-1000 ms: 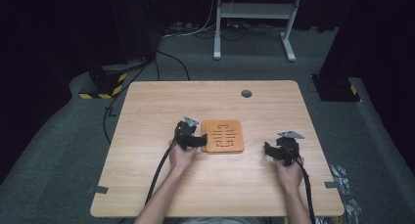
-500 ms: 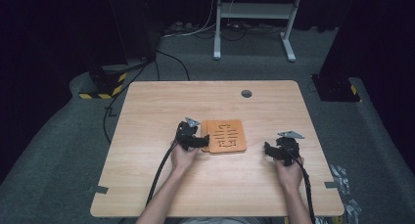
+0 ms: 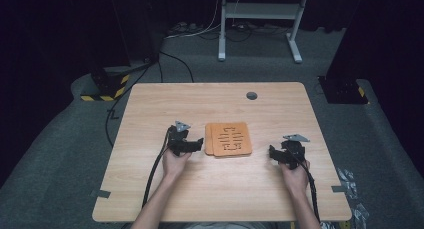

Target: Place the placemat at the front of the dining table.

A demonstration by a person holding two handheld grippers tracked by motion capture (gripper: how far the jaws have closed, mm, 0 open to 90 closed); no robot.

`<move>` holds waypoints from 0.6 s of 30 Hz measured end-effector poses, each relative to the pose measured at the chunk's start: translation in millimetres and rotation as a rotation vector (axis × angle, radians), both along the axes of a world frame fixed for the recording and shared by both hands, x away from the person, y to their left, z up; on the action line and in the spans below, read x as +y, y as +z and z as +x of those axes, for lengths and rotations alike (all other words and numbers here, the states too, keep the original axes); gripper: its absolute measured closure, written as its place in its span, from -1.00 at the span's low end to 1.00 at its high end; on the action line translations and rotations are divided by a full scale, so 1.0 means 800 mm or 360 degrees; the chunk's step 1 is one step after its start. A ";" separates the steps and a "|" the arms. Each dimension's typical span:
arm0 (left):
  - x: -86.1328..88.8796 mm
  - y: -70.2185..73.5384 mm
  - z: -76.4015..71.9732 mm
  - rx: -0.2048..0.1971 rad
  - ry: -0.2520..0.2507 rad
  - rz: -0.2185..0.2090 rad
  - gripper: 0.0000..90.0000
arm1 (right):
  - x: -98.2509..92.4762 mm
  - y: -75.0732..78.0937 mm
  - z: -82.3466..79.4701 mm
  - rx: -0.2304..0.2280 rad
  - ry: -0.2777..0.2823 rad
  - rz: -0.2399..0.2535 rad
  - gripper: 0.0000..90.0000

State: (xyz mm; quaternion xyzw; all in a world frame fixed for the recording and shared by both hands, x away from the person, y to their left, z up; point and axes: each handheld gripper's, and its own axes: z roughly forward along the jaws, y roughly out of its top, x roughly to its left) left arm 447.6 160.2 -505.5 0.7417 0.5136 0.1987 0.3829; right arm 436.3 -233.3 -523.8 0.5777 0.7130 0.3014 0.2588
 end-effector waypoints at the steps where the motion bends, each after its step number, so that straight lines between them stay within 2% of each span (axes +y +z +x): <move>1: 0.004 0.001 -0.002 -0.0005 0.0004 0.0001 -0.62 | 0.000 0.000 0.000 0.0001 0.0001 0.0000 -0.51; 4: 0.017 0.002 -0.007 -0.0012 0.0015 0.0000 -0.63 | 0.000 0.000 -0.001 0.0006 0.0000 0.0007 -0.51; 8: 0.038 0.000 -0.017 -0.0022 0.0059 -0.0037 -0.62 | -0.001 0.000 -0.003 -0.0001 0.0031 0.0001 -0.50; 14: 0.062 -0.010 -0.025 -0.0001 0.0130 -0.0053 -0.61 | -0.001 0.000 -0.004 0.0010 0.0040 0.0008 -0.49; 16: 0.068 -0.011 -0.027 -0.0006 0.0152 -0.0025 -0.61 | -0.001 0.001 -0.006 0.0029 0.0079 0.0015 -0.48; 18: 0.070 -0.012 -0.027 -0.0006 0.0155 -0.0012 -0.60 | 0.001 0.000 -0.006 0.0006 0.0072 0.0014 -0.48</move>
